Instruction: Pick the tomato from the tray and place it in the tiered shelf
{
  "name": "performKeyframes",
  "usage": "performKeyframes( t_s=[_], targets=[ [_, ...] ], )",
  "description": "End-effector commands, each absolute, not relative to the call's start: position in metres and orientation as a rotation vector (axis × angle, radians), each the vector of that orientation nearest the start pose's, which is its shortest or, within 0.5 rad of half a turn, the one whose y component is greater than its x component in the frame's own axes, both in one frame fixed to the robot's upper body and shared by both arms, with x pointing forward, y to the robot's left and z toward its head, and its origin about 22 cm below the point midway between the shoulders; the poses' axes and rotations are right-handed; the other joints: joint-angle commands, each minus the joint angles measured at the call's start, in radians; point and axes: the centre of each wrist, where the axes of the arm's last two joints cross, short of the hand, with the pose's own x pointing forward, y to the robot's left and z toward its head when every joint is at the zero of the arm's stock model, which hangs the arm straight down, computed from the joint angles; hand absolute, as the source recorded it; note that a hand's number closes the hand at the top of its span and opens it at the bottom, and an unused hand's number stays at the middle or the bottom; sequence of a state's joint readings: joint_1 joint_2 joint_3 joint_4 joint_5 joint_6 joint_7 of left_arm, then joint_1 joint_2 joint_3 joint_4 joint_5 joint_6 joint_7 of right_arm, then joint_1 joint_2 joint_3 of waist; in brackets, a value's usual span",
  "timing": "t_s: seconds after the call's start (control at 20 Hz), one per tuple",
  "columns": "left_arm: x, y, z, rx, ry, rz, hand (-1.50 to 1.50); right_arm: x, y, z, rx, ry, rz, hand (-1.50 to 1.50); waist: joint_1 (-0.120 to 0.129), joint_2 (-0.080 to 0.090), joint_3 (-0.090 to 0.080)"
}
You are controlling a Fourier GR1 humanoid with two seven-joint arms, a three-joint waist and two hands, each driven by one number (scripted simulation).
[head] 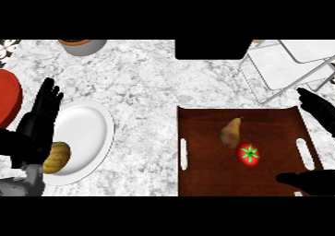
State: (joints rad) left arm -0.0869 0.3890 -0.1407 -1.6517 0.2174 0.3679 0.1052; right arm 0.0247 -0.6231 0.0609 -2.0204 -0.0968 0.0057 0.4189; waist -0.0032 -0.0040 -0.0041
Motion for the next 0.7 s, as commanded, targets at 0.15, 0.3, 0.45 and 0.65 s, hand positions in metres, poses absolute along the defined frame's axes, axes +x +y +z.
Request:
performKeyframes(
  t_s=[0.15, 0.3, 0.45, 0.65],
  targets=[
    [0.267, 0.262, 0.060, 0.234, -1.616, 0.027, 0.00, 0.208, -0.264, 0.179, -0.683, -1.185, 0.859, -1.50, 0.015, 0.006, -0.003],
    [0.263, 0.245, 0.054, 0.216, -1.627, 0.013, 0.00, 0.215, -0.236, 0.185, -0.772, -1.101, 0.874, -1.50, 0.042, 0.009, -0.002],
    [0.253, 0.261, 0.063, 0.229, -1.612, 0.026, 0.00, 0.223, -0.209, 0.175, -0.775, -1.015, 0.865, -1.50, 0.033, 0.004, 0.002],
    [0.263, 0.260, 0.060, 0.233, -1.623, 0.027, 0.00, 0.230, -0.179, 0.156, -0.833, -0.949, 0.919, -1.50, 0.022, 0.005, 0.002]
  ],
)
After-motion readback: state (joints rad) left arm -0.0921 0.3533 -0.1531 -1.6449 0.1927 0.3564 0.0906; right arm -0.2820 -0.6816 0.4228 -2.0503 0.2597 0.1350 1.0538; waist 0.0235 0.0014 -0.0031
